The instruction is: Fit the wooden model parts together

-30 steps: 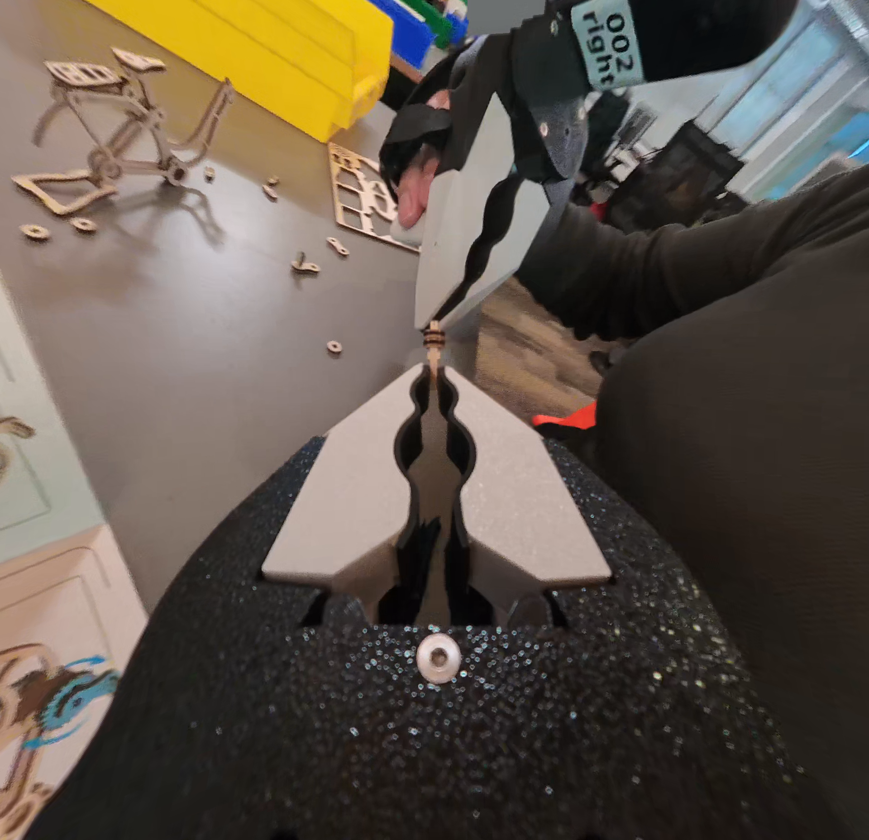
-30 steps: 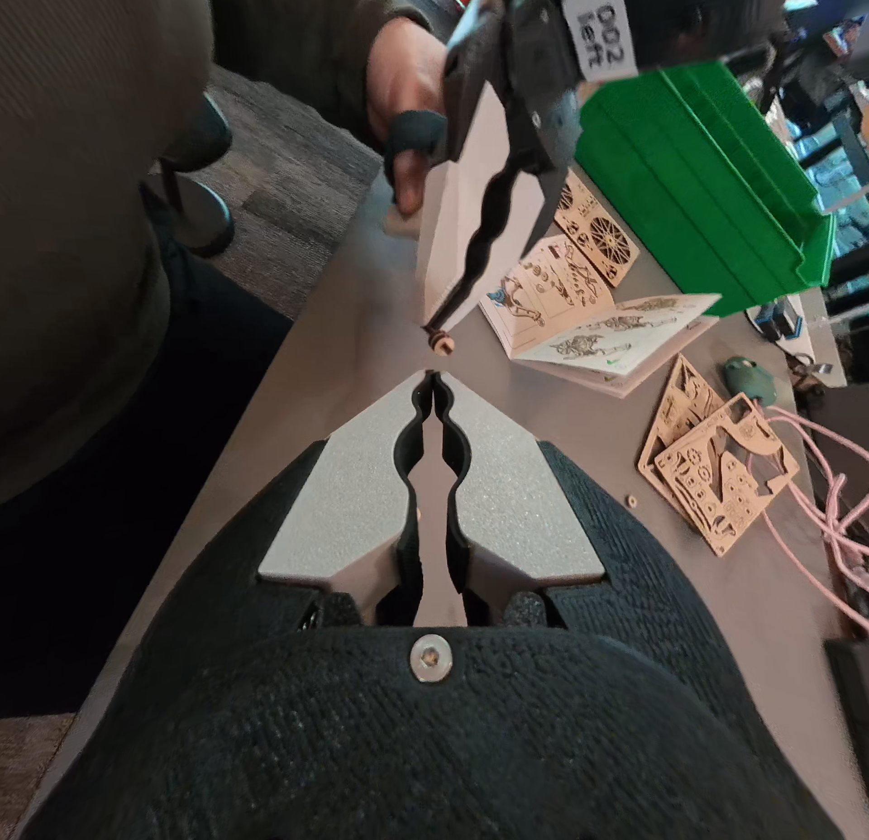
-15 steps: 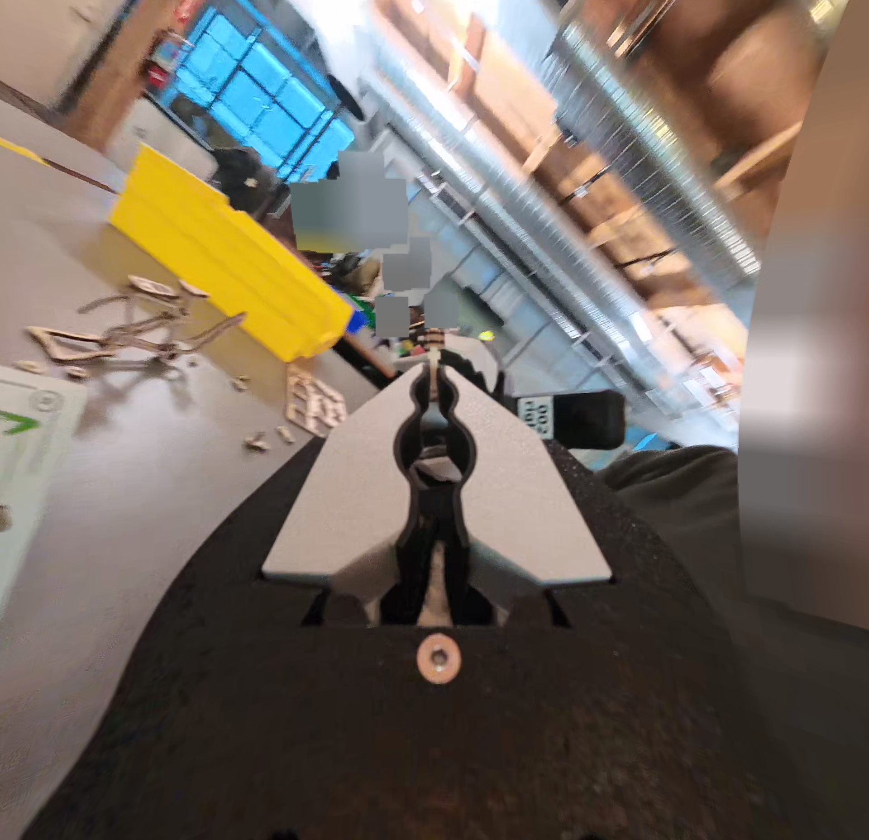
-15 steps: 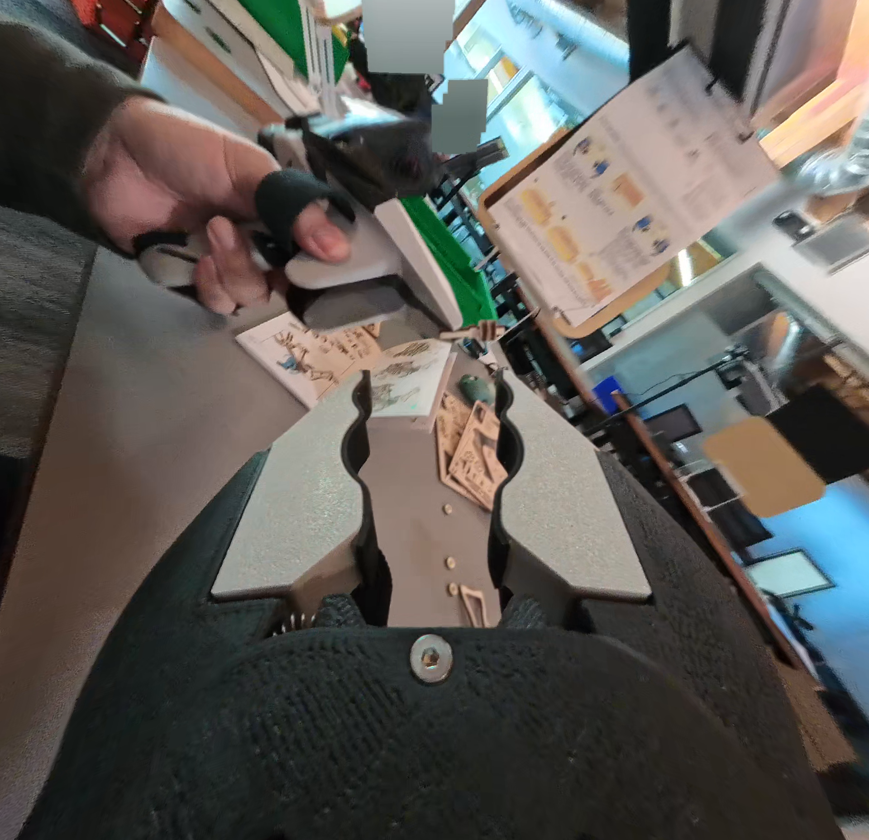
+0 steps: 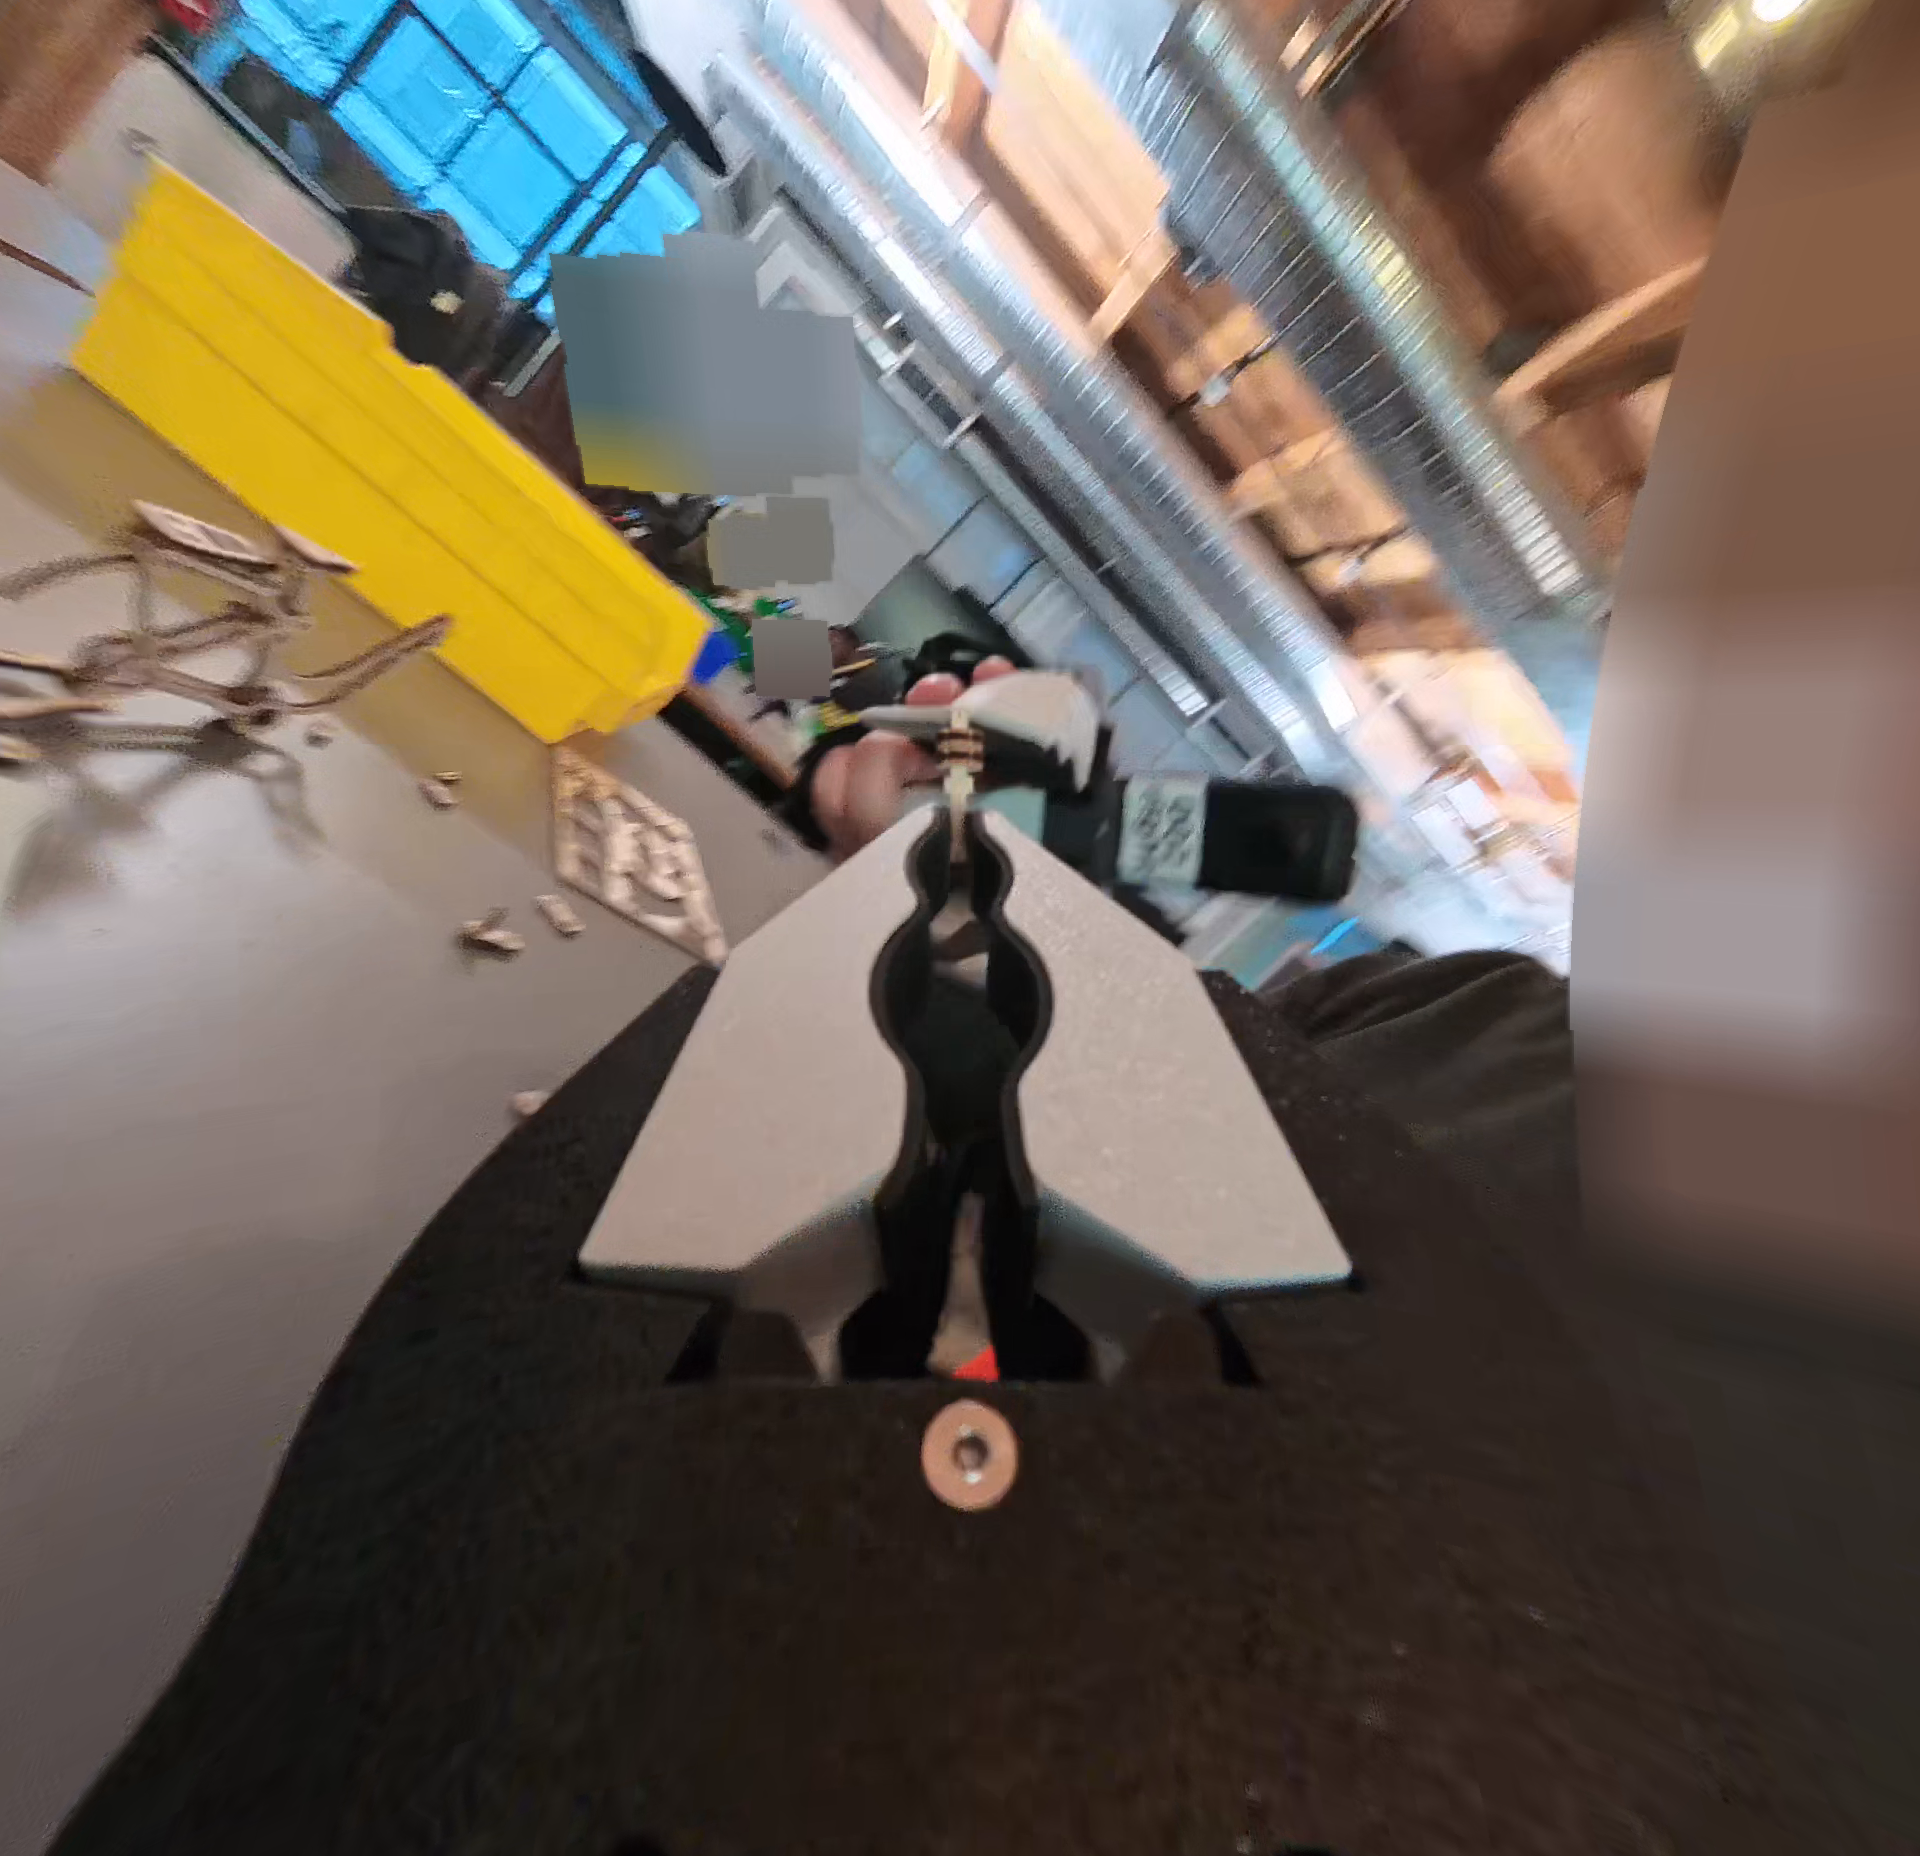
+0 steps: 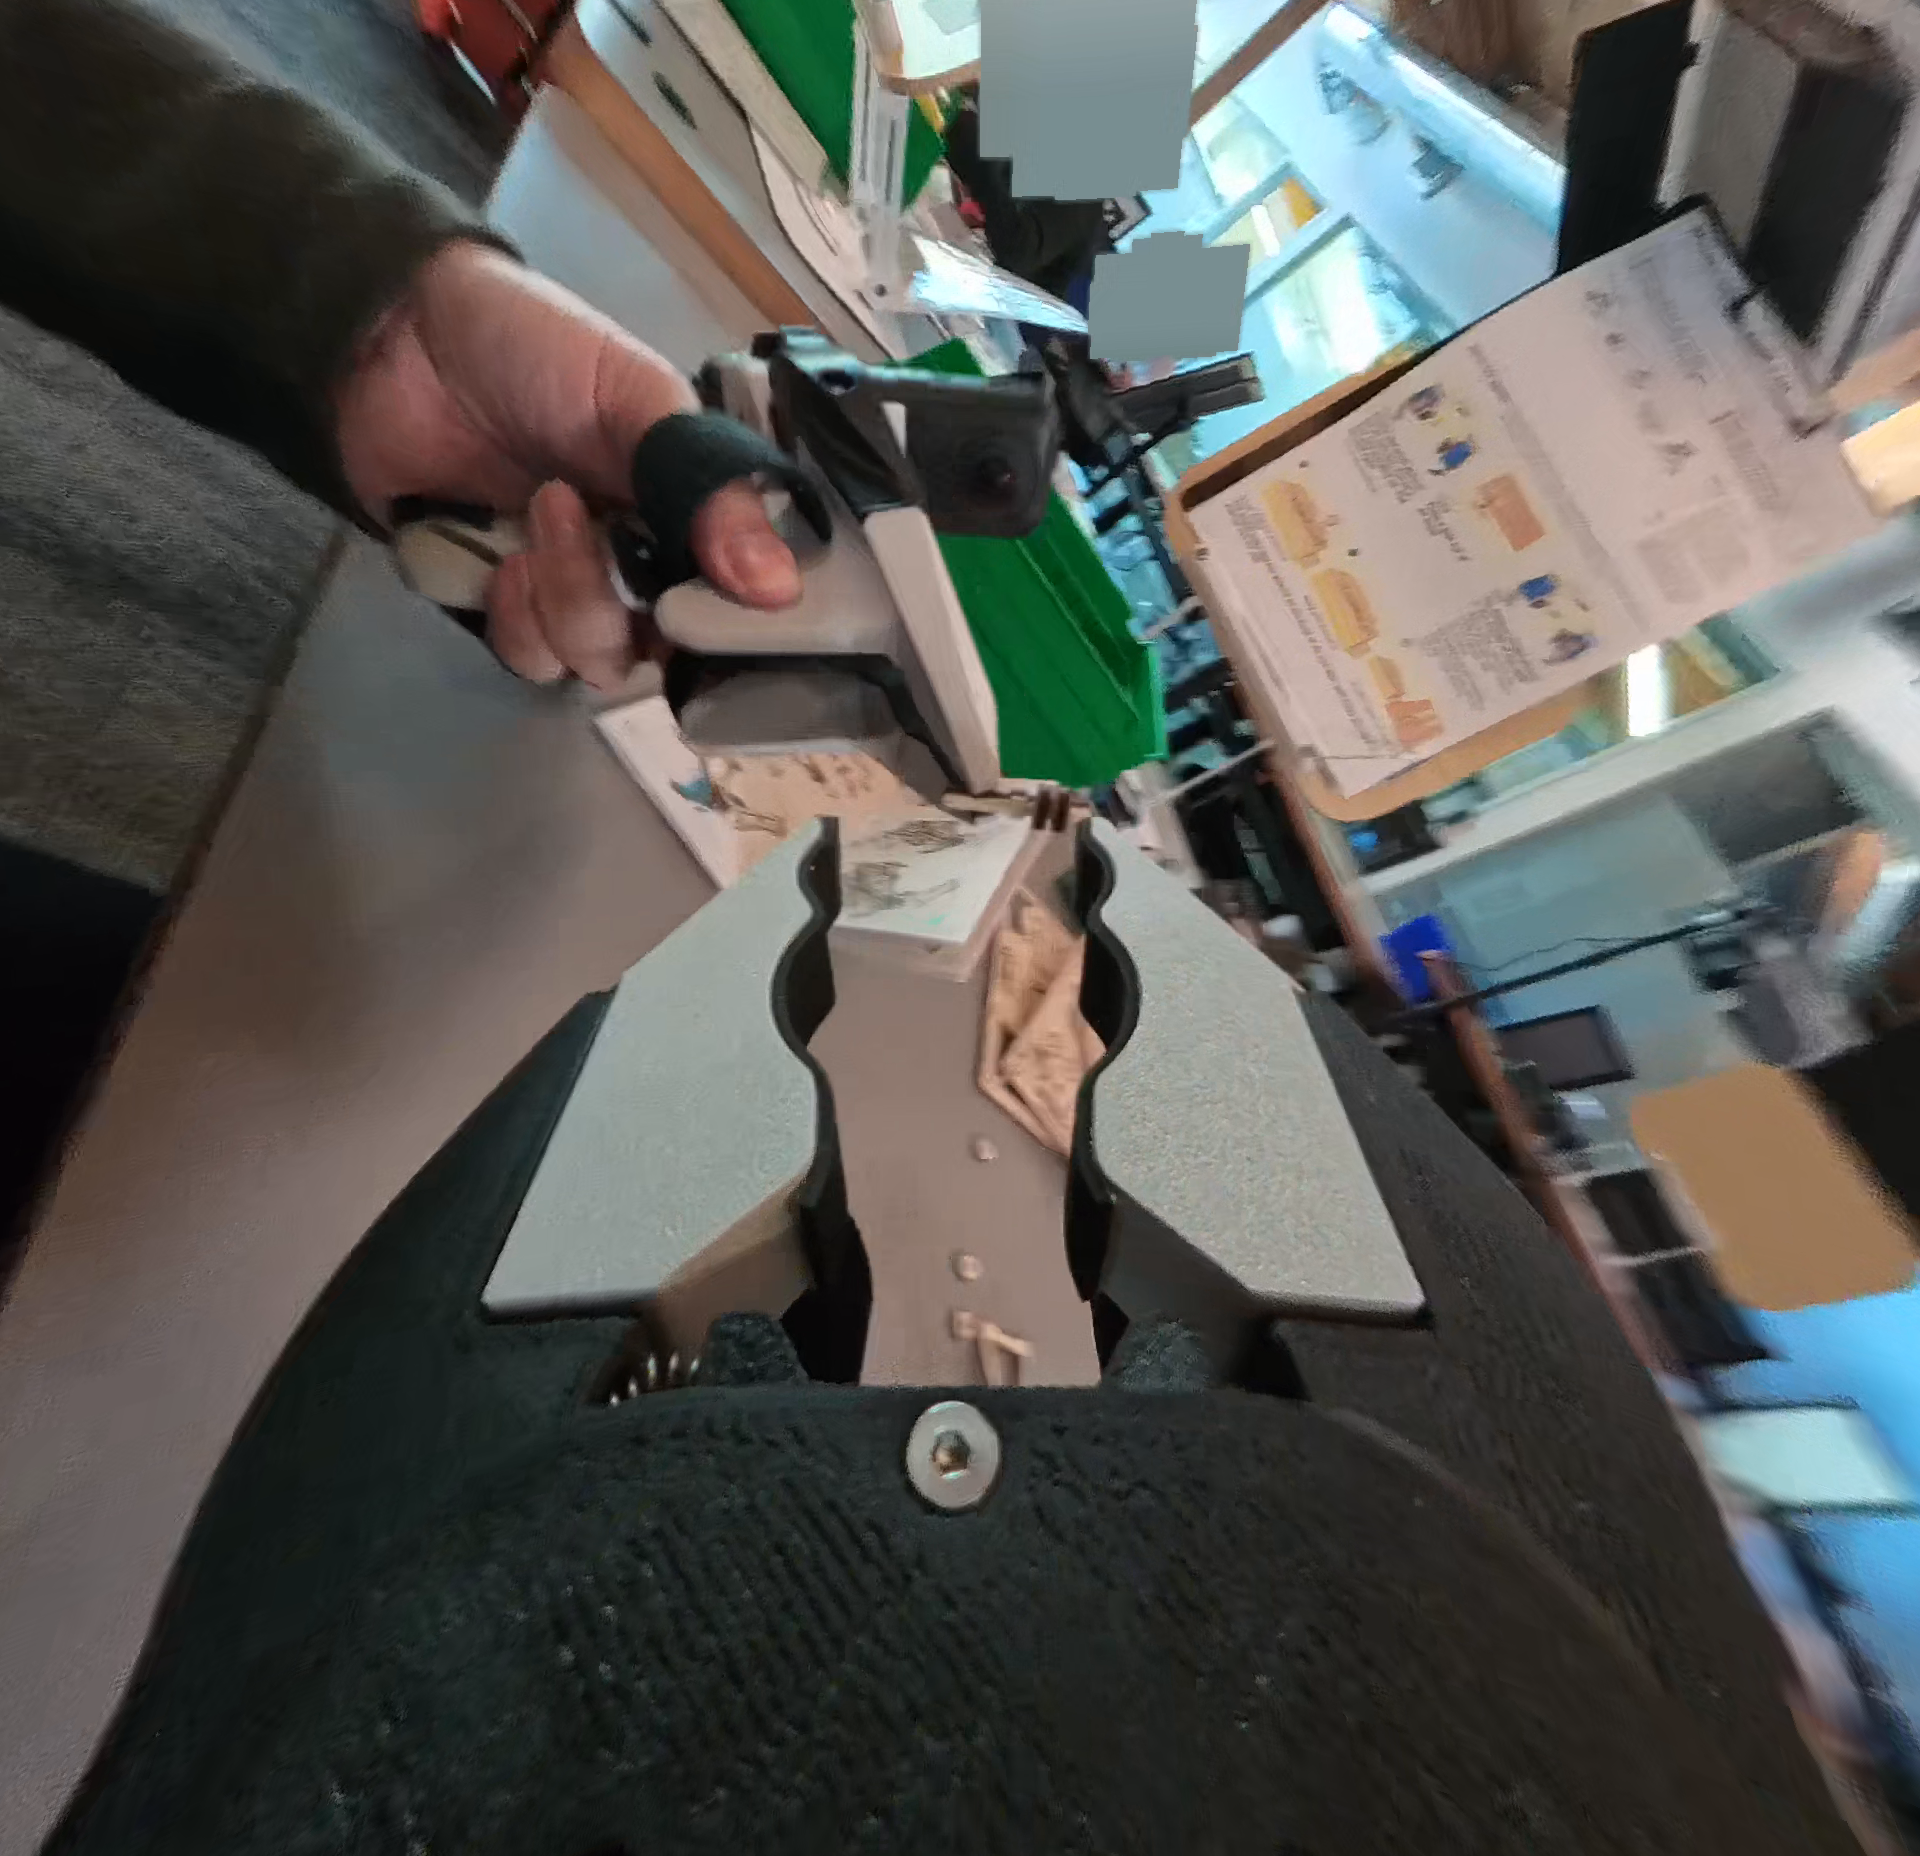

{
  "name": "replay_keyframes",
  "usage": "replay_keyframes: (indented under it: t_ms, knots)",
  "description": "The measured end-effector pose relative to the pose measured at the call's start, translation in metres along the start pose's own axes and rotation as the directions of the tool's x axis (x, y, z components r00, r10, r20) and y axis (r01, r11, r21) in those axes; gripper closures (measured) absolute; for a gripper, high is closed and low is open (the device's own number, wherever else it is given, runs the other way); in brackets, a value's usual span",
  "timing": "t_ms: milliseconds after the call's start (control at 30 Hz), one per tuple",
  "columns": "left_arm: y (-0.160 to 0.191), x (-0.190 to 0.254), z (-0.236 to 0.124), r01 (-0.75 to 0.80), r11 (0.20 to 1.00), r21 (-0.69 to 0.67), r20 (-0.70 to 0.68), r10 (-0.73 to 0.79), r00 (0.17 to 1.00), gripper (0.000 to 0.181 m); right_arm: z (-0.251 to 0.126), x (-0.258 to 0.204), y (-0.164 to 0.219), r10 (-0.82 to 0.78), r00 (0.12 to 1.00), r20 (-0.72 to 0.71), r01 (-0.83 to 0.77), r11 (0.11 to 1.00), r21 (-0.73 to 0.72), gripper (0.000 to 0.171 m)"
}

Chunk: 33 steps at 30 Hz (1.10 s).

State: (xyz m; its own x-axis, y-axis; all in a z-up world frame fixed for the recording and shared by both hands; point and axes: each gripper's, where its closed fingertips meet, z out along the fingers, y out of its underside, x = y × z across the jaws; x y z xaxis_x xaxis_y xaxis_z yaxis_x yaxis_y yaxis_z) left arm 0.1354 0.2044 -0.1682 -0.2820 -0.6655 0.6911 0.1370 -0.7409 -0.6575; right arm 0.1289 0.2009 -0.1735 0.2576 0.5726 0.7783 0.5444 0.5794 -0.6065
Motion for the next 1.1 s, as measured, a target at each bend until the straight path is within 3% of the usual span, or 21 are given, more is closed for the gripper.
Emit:
replay_keyframes:
  t_ms: [33,100,167,300,433,600,733,833,900,1000,1100]
  knots:
    - [0.004,-0.005,0.000,-0.088,0.995,-0.047,0.061,0.090,0.994,0.181,-0.004,0.001,0.000,0.099,0.994,0.036,-0.100,0.995,0.024,0.127]
    - [0.012,-0.013,0.000,-0.297,0.937,-0.182,0.168,0.327,0.930,0.181,-0.011,0.002,0.001,0.338,0.930,0.144,-0.348,0.936,0.051,0.128]
    - [0.019,-0.018,0.000,-0.469,0.819,-0.330,0.215,0.549,0.808,0.181,-0.016,-0.005,0.004,0.460,0.850,0.256,-0.480,0.877,0.019,0.132]
    - [0.035,-0.021,0.002,-0.636,0.546,-0.546,0.139,0.808,0.573,0.181,-0.018,-0.019,0.016,0.466,0.834,0.294,-0.463,0.882,-0.083,0.140]
    - [0.051,-0.025,0.006,-0.667,0.390,-0.635,0.042,0.879,0.475,0.181,-0.020,-0.035,0.020,0.446,0.822,0.355,-0.422,0.895,-0.146,0.156]
    - [0.060,-0.030,0.008,-0.667,0.319,-0.673,-0.006,0.900,0.436,0.181,-0.024,-0.042,0.027,0.439,0.815,0.378,-0.402,0.899,-0.176,0.163]
    - [0.057,-0.026,0.013,-0.718,0.326,-0.615,0.005,0.912,0.410,0.178,-0.027,-0.037,0.027,0.454,0.814,0.363,-0.444,0.888,-0.117,0.164]
    - [0.050,-0.028,0.016,-0.751,0.323,-0.576,0.036,0.927,0.372,0.133,-0.033,-0.028,0.024,0.500,0.788,0.359,-0.528,0.849,-0.024,0.164]
    - [0.046,-0.029,0.018,-0.811,0.197,-0.551,0.018,0.974,0.225,0.131,-0.036,-0.023,0.020,0.568,0.727,0.386,-0.623,0.782,0.023,0.164]
    - [0.046,-0.022,0.024,-0.866,-0.074,-0.495,-0.030,0.997,-0.068,0.147,-0.038,-0.018,0.018,0.661,0.595,0.457,-0.762,0.645,0.059,0.164]
    - [0.047,-0.011,0.030,-0.868,-0.236,-0.437,-0.045,0.969,-0.242,0.163,-0.037,-0.020,0.021,0.701,0.505,0.503,-0.826,0.561,0.047,0.164]
